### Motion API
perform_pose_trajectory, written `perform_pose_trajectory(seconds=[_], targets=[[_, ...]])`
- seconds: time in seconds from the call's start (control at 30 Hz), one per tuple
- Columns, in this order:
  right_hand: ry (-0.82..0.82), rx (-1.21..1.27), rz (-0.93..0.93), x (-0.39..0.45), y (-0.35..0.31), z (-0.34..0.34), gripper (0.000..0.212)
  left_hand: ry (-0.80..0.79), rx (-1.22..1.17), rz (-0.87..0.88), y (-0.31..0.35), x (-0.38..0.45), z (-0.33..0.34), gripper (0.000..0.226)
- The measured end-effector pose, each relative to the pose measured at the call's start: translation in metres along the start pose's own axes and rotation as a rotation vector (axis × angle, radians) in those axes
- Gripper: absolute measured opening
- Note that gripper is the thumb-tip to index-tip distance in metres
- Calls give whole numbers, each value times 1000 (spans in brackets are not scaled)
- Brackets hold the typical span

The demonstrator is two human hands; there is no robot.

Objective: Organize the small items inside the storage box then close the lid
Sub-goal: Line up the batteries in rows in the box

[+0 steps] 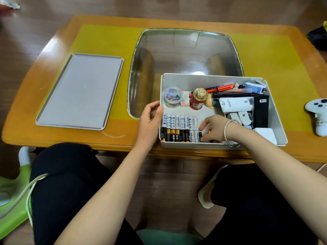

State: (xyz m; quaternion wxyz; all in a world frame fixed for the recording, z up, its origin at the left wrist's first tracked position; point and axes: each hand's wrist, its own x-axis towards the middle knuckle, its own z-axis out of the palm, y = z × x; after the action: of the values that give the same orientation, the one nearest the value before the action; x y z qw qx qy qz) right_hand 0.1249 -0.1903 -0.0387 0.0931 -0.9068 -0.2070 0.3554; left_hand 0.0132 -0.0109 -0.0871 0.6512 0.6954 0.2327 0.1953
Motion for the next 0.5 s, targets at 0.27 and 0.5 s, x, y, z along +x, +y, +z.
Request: perform_pose_trajectory(seconds=[0.27,0.5], targets=[[12,17,-35,-2,0,1,21,-5,1,0,-1,0,0,25],[-14,29,-64,-1,4,1,19,-3,1,-2,-1,1,0,24]])
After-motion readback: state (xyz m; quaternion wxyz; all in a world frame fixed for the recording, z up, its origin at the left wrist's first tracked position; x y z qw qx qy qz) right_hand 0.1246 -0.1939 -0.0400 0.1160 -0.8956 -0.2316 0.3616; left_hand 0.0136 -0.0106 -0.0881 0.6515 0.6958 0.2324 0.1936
